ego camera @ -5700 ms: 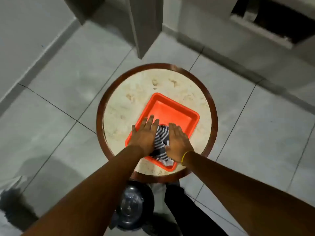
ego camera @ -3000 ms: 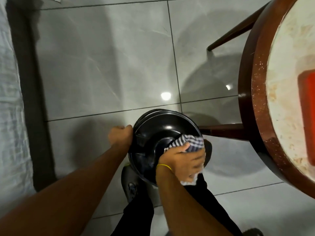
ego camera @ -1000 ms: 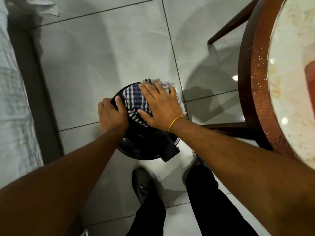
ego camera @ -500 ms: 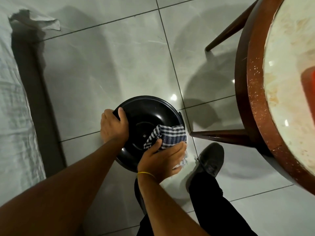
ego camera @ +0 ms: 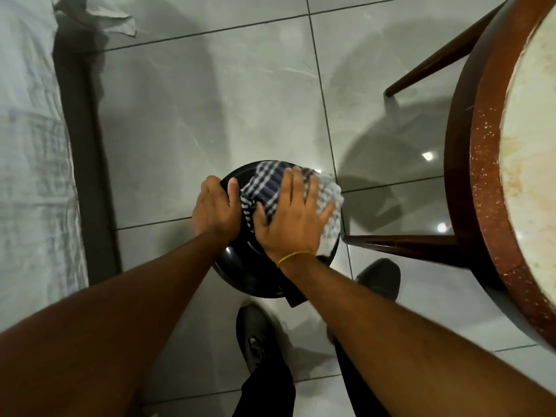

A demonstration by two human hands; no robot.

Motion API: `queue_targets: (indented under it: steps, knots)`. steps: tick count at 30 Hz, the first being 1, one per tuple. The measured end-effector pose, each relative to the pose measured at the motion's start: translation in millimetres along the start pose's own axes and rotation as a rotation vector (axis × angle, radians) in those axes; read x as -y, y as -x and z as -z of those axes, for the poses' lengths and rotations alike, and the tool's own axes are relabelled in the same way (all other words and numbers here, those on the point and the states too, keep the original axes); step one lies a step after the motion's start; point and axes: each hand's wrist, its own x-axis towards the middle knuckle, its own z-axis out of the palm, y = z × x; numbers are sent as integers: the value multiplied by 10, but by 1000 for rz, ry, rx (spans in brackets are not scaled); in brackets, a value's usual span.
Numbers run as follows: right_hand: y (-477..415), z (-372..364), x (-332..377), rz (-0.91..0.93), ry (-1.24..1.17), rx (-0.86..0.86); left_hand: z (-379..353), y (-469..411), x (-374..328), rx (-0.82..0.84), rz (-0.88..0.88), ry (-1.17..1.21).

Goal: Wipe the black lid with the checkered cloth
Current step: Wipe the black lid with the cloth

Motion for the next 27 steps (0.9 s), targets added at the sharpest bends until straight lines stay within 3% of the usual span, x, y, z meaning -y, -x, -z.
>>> queue_targets:
  steps: [7,11,13,17,20,24,27]
  knots:
    - [-527,159,-125,809,260,172,-22,-66,145,67,65,98]
    - [-629,226,-185,895,277,165,-58,-122,184,73,97,119]
    - [-522,189,-196,712,230,127,-96,-155,212,50,113,112]
    - [44,64,-199,-142,-18,-73,-145,-175,213,7,163,97]
    - [510,-41,-83,-589,-238,-182,-166,-174,198,-12,179,83]
    - [697,-129,159,-850,-355,-175,-175,-175,198,-9,170,74]
    - [666,-159,221,-849,-343,-178,-156,-177,200,-3,126,60]
